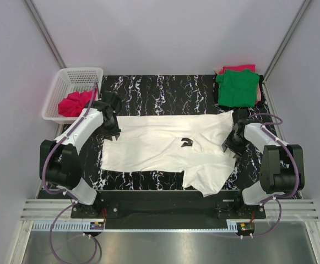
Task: Fold and stack the t-shirts
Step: Fold the tshirt
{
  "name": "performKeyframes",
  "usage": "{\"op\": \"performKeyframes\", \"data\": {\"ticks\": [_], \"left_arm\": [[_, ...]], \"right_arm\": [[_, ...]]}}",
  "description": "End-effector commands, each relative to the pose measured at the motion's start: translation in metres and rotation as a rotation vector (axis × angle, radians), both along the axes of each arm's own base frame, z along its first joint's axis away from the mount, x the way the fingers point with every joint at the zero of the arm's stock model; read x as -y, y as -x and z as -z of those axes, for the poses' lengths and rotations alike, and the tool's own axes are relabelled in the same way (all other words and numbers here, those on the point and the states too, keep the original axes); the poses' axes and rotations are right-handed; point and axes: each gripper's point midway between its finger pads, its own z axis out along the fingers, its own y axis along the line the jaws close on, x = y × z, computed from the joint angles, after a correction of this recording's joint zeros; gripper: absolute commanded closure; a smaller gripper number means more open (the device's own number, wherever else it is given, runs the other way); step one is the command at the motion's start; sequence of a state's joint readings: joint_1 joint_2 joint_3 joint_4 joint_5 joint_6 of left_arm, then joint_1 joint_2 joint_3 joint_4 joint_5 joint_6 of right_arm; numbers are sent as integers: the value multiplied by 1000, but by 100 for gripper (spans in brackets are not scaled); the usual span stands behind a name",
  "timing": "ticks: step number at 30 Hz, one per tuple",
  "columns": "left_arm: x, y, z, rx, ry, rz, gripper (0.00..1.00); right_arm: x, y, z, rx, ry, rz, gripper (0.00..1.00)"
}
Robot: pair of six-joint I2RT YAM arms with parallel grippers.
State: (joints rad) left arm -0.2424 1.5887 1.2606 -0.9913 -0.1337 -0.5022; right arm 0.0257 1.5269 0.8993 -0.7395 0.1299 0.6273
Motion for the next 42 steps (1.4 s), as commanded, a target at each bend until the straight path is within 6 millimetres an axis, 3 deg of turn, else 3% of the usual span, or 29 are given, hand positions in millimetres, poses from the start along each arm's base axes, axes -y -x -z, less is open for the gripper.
{"op": "performKeyframes", "data": {"ticks": [1,7,12,17,19,30,42], "left_arm": [[6,-12,-9,48,21,1,73],[9,-12,-8,45,22,1,73],[10,-11,-8,46,21,3,73],[11,-11,-9,49,22,4,73],[11,-11,-10,53,24,6,73],[11,-13,-13,59,22,3,73],[13,-12,-11,52,21,5,73]], "right_arm": [[2,-5,-3,3,3,-9,47],[0,-3,-4,1,-3,-15,51],[2,0,-1,-11,1,-20,71],[2,1,0,-17,4,-24,71],[3,1,1,-19,5,-23,64],[4,9,13,-103,13,3,64],[7,1,11,-92,24,-15,64]]}}
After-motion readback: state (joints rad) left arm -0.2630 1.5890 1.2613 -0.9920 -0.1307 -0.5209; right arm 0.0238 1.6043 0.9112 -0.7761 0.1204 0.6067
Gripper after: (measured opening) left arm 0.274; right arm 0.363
